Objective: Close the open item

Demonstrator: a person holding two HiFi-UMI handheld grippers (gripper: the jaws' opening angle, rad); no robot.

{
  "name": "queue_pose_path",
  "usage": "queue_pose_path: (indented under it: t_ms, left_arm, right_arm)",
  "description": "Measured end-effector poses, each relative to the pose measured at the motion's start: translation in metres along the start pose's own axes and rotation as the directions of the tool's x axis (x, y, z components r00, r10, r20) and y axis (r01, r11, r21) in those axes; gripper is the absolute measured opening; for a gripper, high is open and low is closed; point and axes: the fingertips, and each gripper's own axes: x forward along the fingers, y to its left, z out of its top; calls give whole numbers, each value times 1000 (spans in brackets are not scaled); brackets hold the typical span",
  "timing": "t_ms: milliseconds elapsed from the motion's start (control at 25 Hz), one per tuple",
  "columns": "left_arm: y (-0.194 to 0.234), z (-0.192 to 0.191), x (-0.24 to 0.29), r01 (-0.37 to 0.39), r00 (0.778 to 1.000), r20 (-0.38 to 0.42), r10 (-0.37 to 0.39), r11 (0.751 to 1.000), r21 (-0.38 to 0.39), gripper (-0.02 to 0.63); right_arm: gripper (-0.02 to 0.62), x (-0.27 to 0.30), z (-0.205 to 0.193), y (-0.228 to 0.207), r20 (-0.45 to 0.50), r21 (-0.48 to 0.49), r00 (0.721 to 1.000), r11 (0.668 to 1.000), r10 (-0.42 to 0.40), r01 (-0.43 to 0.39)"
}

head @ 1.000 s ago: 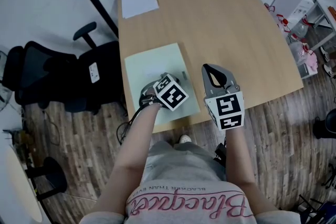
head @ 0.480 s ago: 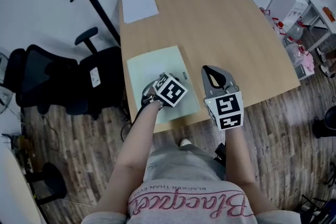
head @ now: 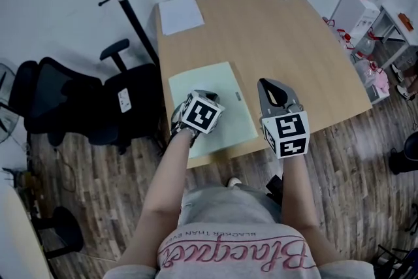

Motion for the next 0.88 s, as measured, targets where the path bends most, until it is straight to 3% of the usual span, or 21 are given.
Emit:
queue_pose_path:
  t_ms: [200, 520, 680, 880]
  left_arm:
    - [26, 4, -31, -48, 996, 73, 52, 998, -51, 20]
    - [65, 30, -89, -127, 959, 238, 155, 983, -129, 20]
    - [88, 41, -123, -193, 908, 343, 240, 967, -166, 20]
    - [114, 49, -164, -285, 818, 454, 354, 934, -215, 20]
  right_arm:
    - [3, 1, 23, 8, 18, -17, 1000, 1000, -4, 5]
    - [2, 7, 52, 12, 47, -61, 999, 998, -1, 4]
    - [2, 9, 64, 17, 62, -94, 998, 996, 4, 2]
    - [2, 9, 75, 18, 82, -120, 997, 993, 1, 9]
